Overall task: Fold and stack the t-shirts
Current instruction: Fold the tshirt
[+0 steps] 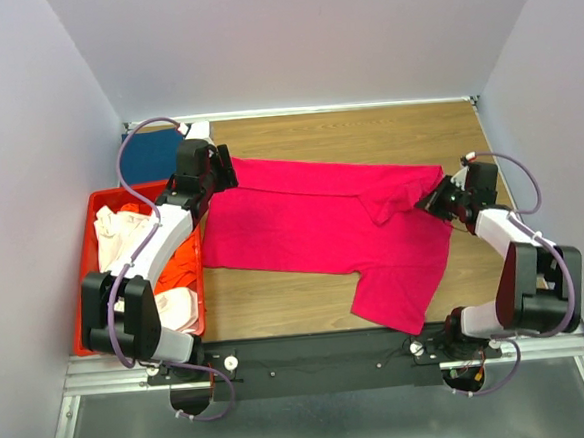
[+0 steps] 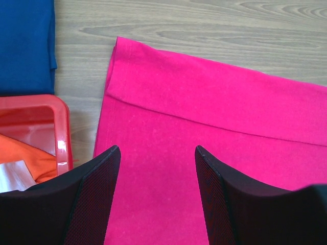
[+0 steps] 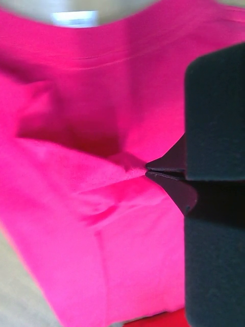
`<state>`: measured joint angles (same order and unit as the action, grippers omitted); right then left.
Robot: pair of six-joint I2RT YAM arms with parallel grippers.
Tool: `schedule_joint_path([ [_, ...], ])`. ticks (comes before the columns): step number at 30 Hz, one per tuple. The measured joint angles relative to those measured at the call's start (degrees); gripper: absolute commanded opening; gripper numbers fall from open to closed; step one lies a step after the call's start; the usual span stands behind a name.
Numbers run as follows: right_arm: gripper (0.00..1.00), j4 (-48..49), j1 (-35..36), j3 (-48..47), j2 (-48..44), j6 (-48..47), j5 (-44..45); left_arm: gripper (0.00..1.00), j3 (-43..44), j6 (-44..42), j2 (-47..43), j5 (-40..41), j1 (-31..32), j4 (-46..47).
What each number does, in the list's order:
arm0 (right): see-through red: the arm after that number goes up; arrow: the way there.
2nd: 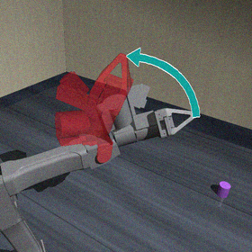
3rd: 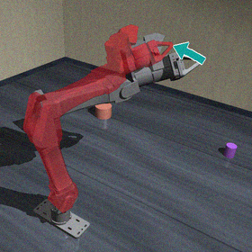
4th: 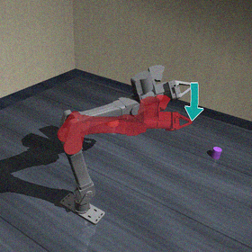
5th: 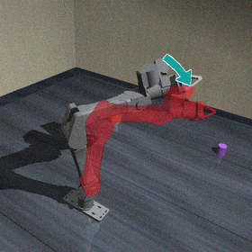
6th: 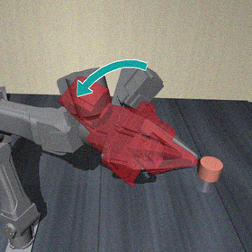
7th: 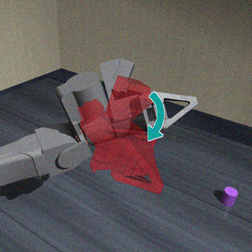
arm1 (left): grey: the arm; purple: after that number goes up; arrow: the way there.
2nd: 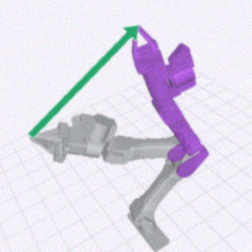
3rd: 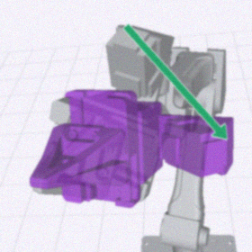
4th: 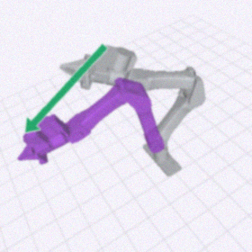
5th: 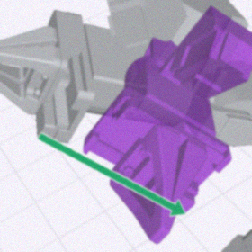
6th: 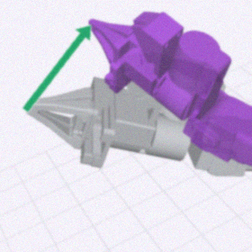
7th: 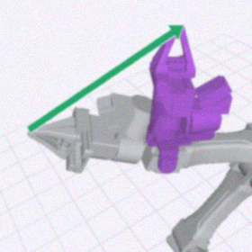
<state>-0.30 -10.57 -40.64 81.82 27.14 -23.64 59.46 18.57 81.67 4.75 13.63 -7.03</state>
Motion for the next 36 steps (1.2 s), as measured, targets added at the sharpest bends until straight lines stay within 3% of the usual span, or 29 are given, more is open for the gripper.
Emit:
schedule_joint_path([
  [9,0.01,-11.43,0.00,7.10,-10.82,2.32,1.68,0.68,0.00,0.00,0.00,-0.37,0.07,-0.37],
  [17,0.06,-14.58,0.00,8.92,-11.41,3.08,3.23,0.68,0.02,-0.04,0.00,-0.48,0.42,-0.79],
  [21,0.18,-14.88,0.00,8.90,-5.88,2.49,3.19,0.68,0.04,-0.07,0.00,-0.52,0.48,-0.92],
  [22,0.26,-15.19,0.00,8.90,-4.61,2.27,3.19,0.68,0.07,-0.09,0.00,-0.52,0.50,-0.92],
  [26,0.45,-16.44,0.59,8.02,-4.63,1.49,3.34,0.68,0.09,-0.13,0.00,-0.52,0.50,-1.05],
  [30,0.50,-19.37,6.01,4.66,-7.78,0.63,8.61,0.68,0.13,-0.13,0.00,-0.52,0.74,-1.29],
  [36,0.50,-20.94,19.93,-5.14,-10.51,-2.43,21.29,0.68,0.22,-0.13,0.00,-0.48,0.74,-1.73],
])
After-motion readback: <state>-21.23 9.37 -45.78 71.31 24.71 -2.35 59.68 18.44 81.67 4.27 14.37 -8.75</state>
